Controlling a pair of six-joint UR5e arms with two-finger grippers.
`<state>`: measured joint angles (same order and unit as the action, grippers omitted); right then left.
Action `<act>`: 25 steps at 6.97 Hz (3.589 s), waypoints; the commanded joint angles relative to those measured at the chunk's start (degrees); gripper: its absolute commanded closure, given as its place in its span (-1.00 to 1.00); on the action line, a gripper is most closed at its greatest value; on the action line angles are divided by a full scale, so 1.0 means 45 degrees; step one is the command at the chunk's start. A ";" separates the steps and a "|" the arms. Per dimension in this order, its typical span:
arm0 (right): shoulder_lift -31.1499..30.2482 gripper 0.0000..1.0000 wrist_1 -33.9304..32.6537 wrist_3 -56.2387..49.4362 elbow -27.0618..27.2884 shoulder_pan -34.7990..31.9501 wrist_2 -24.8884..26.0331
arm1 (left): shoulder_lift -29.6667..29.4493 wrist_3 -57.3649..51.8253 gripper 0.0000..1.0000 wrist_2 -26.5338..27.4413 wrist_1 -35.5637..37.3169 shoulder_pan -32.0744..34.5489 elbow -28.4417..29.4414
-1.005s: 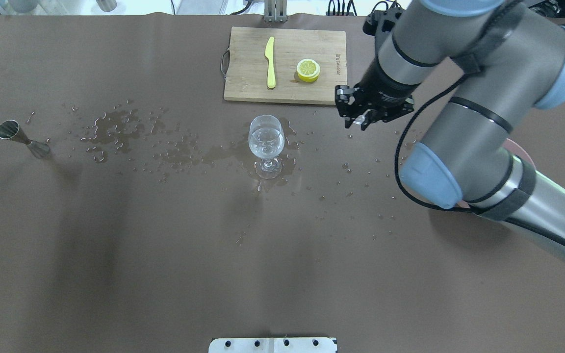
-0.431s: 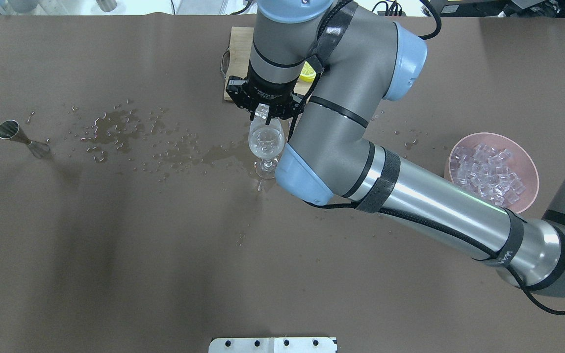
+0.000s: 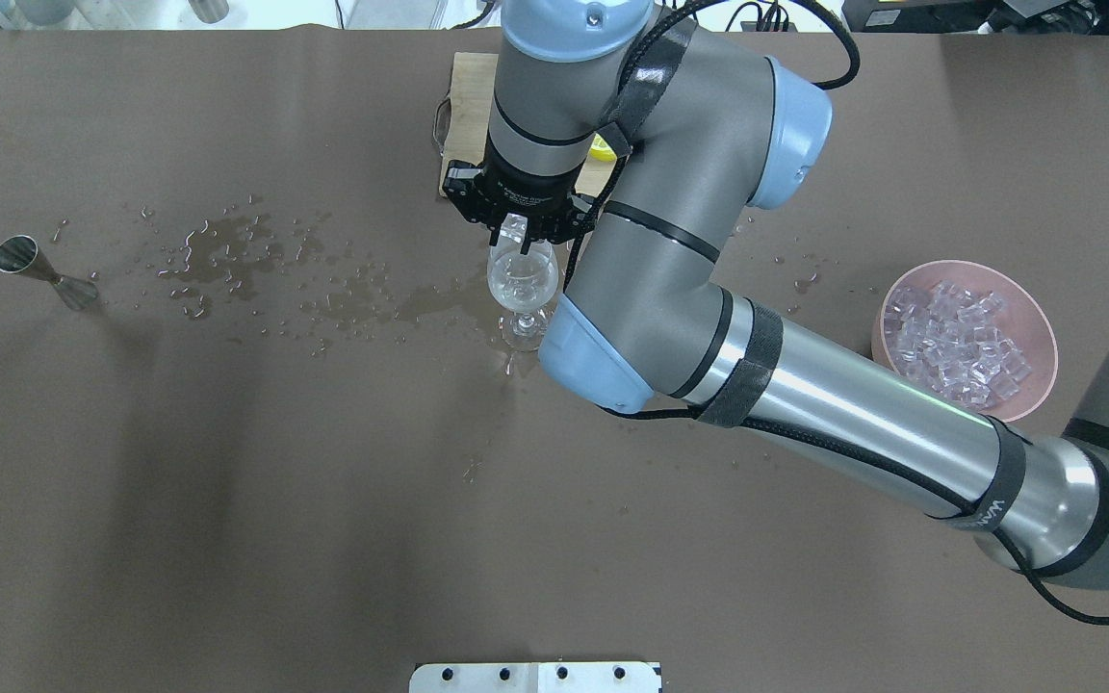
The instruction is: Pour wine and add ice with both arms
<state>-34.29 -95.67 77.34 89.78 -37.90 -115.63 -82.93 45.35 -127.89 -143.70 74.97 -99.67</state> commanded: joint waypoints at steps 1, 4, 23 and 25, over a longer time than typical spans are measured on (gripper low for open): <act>0.0023 -0.06 0.0009 0.0155 -0.0106 0.0042 0.0011 | -0.0048 0.0000 -0.98 0.0021 0.0019 0.0000 0.0002; -0.0616 -1.00 -0.0069 0.0022 0.0668 0.0004 -0.0221 | -0.0067 0.0000 -0.98 0.0021 0.0174 0.0000 0.0021; -1.3434 -1.00 -0.0187 -2.2519 0.2335 -1.1364 -0.4208 | -0.0926 -1.2266 -0.98 -0.1053 1.0156 0.3672 0.1798; -1.3414 -1.00 -0.0186 -2.2480 0.2355 -1.1364 -0.4208 | -0.0946 -1.2266 -0.98 -0.1072 1.0156 0.3672 0.1973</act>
<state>-94.70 -96.52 -23.97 100.33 -89.03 -134.57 -87.12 -9.86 -132.65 -98.02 91.49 -91.39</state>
